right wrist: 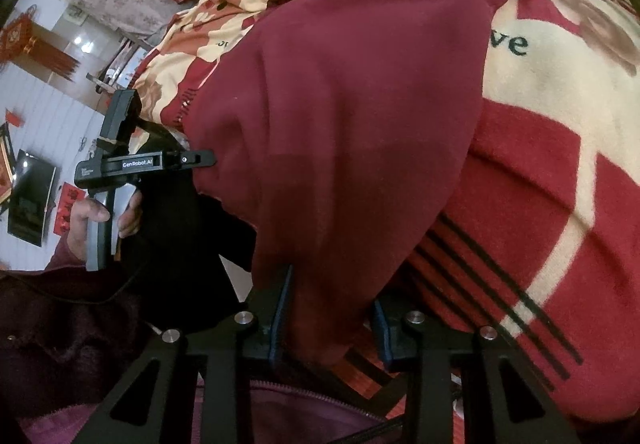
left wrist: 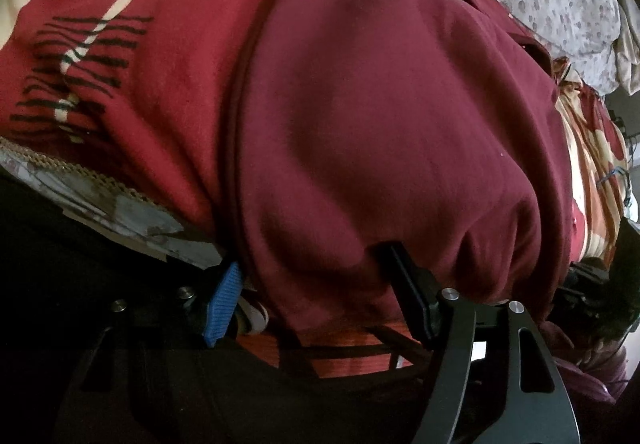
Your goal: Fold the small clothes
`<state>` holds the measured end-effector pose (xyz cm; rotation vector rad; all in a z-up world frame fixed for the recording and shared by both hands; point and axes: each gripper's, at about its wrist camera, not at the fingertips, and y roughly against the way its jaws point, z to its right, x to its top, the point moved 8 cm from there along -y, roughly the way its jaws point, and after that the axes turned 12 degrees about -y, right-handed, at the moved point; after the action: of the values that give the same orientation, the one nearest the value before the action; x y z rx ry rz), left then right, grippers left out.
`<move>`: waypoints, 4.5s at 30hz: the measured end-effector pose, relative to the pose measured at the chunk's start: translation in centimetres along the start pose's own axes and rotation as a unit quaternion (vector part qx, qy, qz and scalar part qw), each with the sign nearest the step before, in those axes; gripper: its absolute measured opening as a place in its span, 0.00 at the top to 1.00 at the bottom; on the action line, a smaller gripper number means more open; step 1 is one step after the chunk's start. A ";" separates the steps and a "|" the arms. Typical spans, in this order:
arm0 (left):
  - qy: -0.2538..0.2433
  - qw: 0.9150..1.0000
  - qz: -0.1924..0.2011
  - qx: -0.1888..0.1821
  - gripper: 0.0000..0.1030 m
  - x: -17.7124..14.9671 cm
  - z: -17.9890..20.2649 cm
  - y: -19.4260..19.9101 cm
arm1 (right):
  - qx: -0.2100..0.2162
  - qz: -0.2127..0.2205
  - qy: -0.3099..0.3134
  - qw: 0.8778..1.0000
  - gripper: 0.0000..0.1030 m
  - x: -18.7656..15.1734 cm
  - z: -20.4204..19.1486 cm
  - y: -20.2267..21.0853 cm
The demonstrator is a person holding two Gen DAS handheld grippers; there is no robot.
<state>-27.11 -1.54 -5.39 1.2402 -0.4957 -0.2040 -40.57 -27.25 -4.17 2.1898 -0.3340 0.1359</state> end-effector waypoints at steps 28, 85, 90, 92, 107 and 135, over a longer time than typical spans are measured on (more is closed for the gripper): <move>-0.032 0.994 0.074 -0.077 0.89 1.7 1.1 6.9 | 0.120 0.055 0.052 0.990 0.89 3.5 -5.4 4.9; 0.019 0.973 0.226 -0.037 0.40 34.9 -3.8 2.2 | -0.018 0.268 -0.117 0.956 0.50 36.7 6.8 7.9; -0.002 0.989 0.139 0.053 0.40 34.1 -4.3 -3.7 | -0.129 0.189 -0.093 0.969 0.51 37.4 7.6 1.0; -0.004 0.988 0.143 0.054 0.40 34.1 -4.7 -4.6 | -0.174 0.173 -0.111 0.963 0.53 38.4 10.3 -1.0; -0.003 0.986 0.161 0.036 0.40 31.2 -2.9 0.2 | -0.102 0.151 -0.075 0.980 0.53 25.7 5.9 7.3; 0.036 0.986 0.157 0.041 0.40 24.5 -6.1 -0.2 | -0.168 0.164 -0.012 0.972 0.58 30.0 -0.4 0.4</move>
<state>-2.79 -6.44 -0.86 1.2266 -0.6347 0.1296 -11.92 -32.90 2.90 1.7891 -0.6819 0.2170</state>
